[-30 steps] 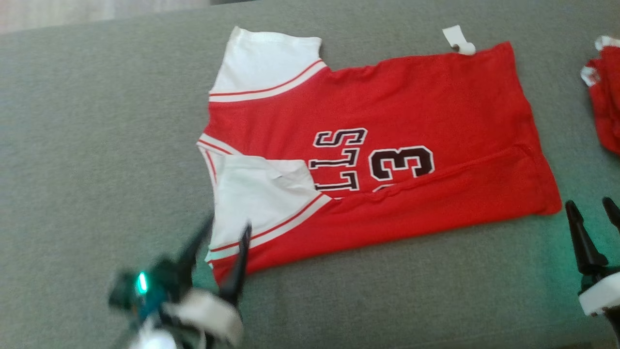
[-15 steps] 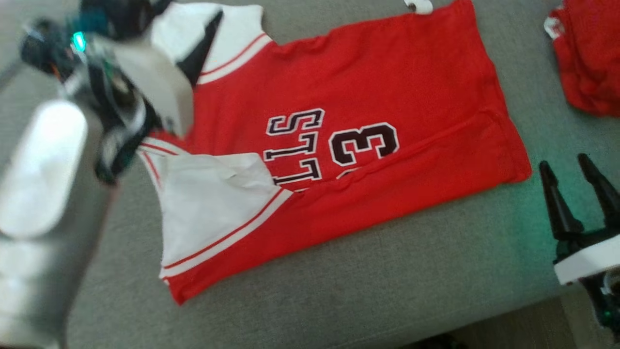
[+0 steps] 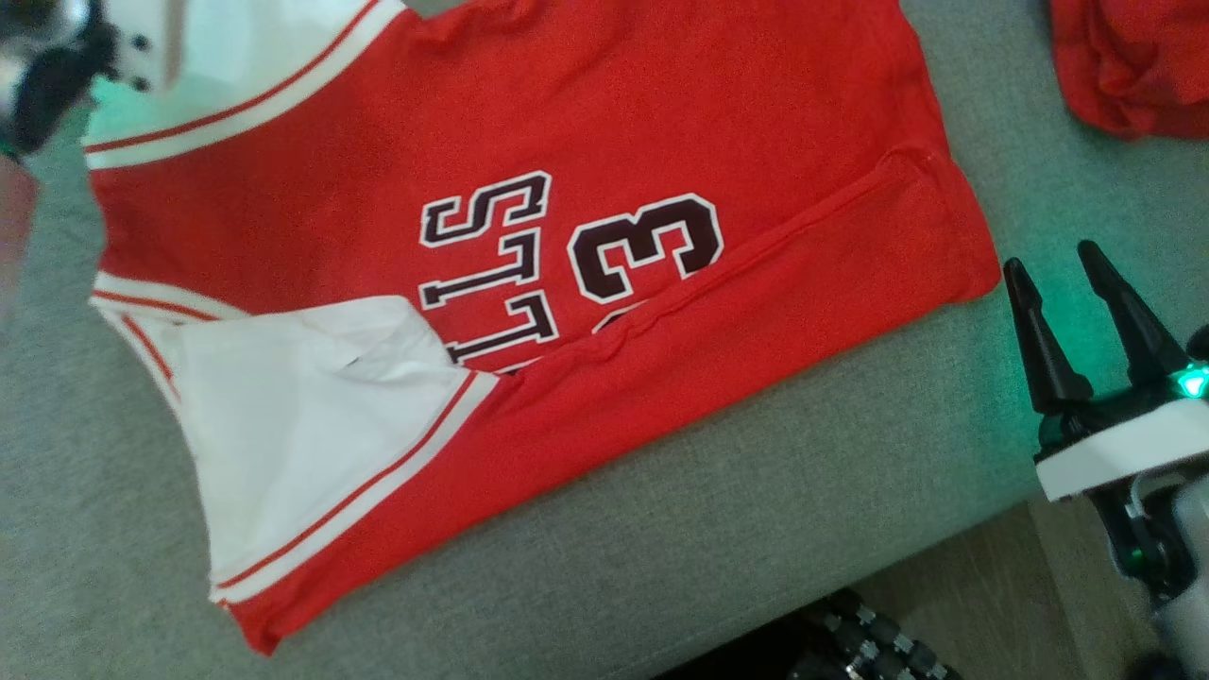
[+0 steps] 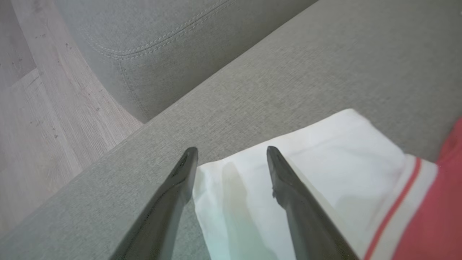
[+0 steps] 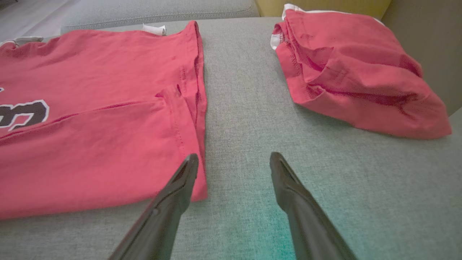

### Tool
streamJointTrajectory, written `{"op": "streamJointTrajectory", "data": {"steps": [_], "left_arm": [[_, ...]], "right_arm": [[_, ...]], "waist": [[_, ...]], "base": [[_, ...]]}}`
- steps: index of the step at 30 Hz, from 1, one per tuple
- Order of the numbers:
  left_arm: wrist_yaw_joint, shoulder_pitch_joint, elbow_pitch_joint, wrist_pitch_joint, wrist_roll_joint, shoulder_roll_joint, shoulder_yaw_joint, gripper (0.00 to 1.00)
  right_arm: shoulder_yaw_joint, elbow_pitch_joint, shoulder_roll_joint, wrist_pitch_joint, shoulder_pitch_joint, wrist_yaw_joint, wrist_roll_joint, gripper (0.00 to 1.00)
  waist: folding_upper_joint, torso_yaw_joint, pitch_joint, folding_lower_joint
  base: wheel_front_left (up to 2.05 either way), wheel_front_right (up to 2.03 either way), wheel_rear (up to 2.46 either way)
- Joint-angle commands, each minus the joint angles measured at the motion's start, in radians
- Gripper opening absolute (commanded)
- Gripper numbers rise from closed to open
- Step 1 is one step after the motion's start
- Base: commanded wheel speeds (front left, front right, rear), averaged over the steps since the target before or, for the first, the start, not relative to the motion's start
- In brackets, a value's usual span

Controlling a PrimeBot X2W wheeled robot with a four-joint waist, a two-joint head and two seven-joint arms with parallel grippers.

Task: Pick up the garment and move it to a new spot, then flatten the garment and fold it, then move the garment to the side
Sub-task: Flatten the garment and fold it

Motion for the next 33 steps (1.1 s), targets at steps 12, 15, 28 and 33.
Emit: {"op": "streamJointTrajectory", "data": {"steps": [12, 15, 28, 33], "left_arm": [[0.040, -0.050, 0.045, 0.043, -0.001, 0.112, 0.055, 1.00], [0.046, -0.035, 0.026, 0.069, -0.015, 0.110, 0.054, 1.00], [0.050, -0.001, -0.052, 0.107, -0.049, 0.121, 0.046, 1.00], [0.048, 0.004, -0.069, 0.124, -0.062, 0.126, 0.043, 0.00]], "right_arm": [[0.049, 0.044, -0.036, -0.042, -0.039, -0.001, 0.021, 1.00], [0.050, 0.054, -0.041, -0.047, -0.045, -0.001, 0.023, 1.00], [0.061, 0.073, -0.044, -0.063, -0.076, -0.001, 0.033, 1.00], [0.050, 0.081, -0.065, -0.068, -0.091, -0.001, 0.042, 1.00]], "waist": [[0.0001, -0.017, 0.038, -0.0002], [0.0001, -0.012, 0.041, -0.0002], [0.0001, -0.027, 0.068, -0.0002], [0.0001, -0.028, 0.079, -0.0002]], "base": [[0.00, 0.00, 0.00], [0.00, 0.00, 0.00], [0.00, 0.00, 0.00], [0.00, 0.00, 0.00]]}}
